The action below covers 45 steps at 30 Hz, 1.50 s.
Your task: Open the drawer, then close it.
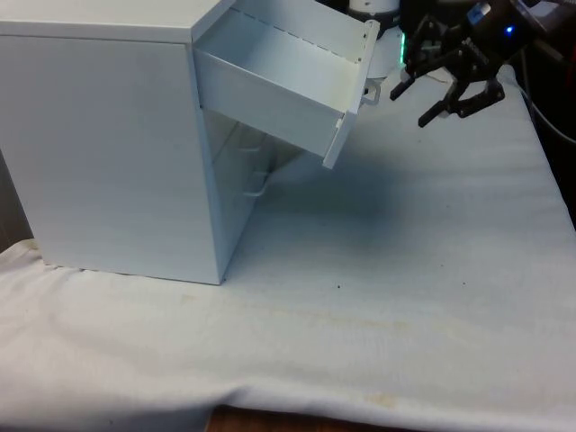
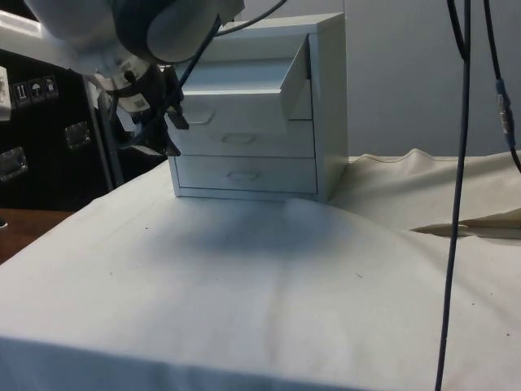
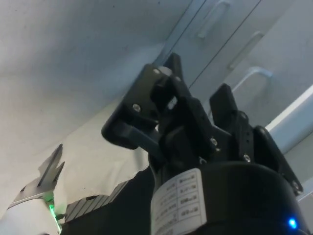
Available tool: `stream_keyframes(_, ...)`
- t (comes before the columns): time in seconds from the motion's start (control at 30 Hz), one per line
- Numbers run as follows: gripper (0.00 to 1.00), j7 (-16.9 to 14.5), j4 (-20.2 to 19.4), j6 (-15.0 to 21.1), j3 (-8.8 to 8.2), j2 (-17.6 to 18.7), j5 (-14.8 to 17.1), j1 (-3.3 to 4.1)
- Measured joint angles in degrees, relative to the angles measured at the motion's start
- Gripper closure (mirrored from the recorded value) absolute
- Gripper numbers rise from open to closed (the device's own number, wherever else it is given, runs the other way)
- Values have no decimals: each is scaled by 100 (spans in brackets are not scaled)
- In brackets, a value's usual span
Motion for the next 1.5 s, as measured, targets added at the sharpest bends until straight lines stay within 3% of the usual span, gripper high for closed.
stream_keyframes(0.1, 64, 0, 0, 0, -6, 0, 0, 0)
stream_keyframes(0.23, 87, 0, 0, 0, -6, -6, -6, 0)
stream_keyframes(0.27, 97, 0, 0, 0, -6, -6, -6, 0)
stream_keyframes(0.3, 100, 0, 0, -6, -11, -6, -6, -6)
stream_keyframes(0.8, 100, -63, -69, 6, -246, 11, -86, -74)
stream_keyframes(0.97, 100, -63, -69, 17, -252, 11, -80, -109)
stream_keyframes(1.5, 100, -74, -63, -29, -407, -309, -97, -120)
